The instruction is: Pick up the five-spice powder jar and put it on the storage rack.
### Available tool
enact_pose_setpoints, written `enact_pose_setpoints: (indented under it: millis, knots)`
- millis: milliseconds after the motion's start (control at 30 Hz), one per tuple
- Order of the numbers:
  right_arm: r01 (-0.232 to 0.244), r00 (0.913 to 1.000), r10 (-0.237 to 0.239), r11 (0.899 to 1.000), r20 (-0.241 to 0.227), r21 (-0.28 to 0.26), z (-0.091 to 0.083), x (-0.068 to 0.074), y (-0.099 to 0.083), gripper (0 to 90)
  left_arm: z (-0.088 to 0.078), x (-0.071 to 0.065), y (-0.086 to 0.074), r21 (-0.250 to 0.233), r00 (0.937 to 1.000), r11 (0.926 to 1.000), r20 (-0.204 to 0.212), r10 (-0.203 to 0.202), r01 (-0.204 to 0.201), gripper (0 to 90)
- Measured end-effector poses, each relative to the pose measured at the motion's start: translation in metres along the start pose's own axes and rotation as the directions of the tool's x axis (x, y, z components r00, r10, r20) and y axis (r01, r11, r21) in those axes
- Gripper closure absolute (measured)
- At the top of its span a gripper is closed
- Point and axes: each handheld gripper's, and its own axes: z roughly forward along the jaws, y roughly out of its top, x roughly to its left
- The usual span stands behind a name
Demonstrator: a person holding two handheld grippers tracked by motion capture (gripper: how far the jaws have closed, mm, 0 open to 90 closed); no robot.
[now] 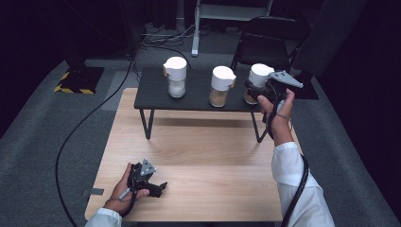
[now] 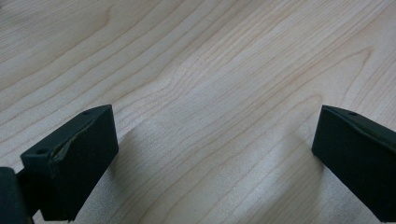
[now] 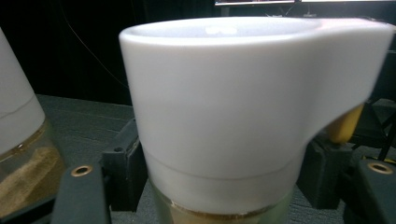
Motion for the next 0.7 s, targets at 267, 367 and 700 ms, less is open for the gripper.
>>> enact_pose_setpoints:
  millis: [267, 367, 700]
  knots:
    - [0.005, 1.0000, -0.005, 1.000, -0.005, 0.011, 0.0020, -0.0003, 0.0002, 26.5, 0.0000, 0.0000, 0.0000, 0.000, 1.0000, 1.0000, 0.000, 0.000, 0.000, 0.0]
    - [0.000, 0.9999, 0.000, 1.000, -0.015, 0.015, 0.0033, -0.0030, 0.0001, 24.1, 0.0001, 0.0001, -0.0001, -0.001, 1.0000, 1.0000, 0.000, 0.001, -0.001, 0.0]
    - [0.023, 0.9995, -0.023, 1.000, 0.020, 0.009, 0.0058, -0.0008, -0.0035, 9.8, 0.0000, 0.0000, 0.0000, 0.000, 1.0000, 1.0000, 0.000, 0.000, 0.000, 0.0]
